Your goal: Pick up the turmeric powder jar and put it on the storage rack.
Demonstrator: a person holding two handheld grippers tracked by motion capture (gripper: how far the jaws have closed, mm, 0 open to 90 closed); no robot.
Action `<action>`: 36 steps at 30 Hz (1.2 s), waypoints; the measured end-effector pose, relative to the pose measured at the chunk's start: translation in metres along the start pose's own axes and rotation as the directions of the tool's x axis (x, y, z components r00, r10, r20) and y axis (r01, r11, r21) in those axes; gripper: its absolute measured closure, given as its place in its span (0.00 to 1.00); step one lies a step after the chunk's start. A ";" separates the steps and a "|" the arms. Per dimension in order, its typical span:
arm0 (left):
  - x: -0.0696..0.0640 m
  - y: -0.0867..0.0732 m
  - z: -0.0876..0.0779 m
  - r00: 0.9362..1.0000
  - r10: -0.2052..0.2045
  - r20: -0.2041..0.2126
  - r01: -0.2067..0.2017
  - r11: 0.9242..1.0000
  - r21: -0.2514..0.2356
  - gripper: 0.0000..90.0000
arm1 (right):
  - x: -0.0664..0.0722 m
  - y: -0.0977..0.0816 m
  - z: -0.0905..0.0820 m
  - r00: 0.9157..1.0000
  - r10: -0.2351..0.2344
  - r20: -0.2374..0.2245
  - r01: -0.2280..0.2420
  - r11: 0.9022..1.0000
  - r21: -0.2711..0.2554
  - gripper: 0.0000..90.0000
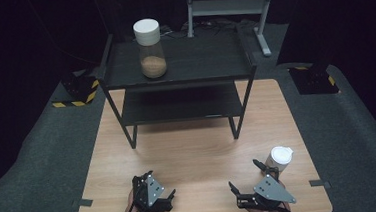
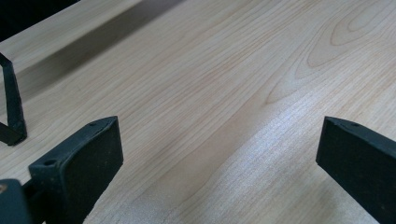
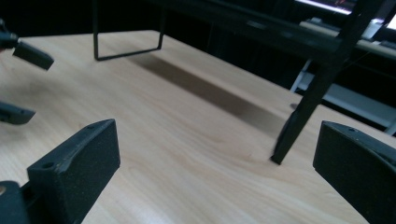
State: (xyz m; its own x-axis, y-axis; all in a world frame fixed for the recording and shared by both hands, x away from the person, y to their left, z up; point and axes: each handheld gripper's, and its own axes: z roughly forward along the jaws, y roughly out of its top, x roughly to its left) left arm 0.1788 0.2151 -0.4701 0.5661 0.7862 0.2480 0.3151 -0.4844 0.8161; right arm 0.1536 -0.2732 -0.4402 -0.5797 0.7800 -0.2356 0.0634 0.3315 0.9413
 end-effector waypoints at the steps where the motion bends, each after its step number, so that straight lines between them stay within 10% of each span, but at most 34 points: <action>1: 0.000 0.000 0.000 1.000 -0.001 0.000 0.001 1.000 0.000 0.01 | -0.001 0.001 -0.002 1.000 -0.002 0.005 0.002 1.000 -0.006 0.00; 36: 0.003 0.001 0.001 1.000 -0.001 0.016 0.001 1.000 0.006 0.01 | -0.041 -0.008 -0.040 0.970 0.102 0.220 -0.094 0.994 -0.047 0.00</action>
State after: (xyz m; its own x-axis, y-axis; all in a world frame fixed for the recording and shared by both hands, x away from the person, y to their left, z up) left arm 0.1814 0.2170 -0.4688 0.5781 0.7802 0.2389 0.3198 -0.4860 0.8134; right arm 0.1446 -0.3291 -0.4289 -0.3776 0.9072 -0.1854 0.0795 0.2313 0.9696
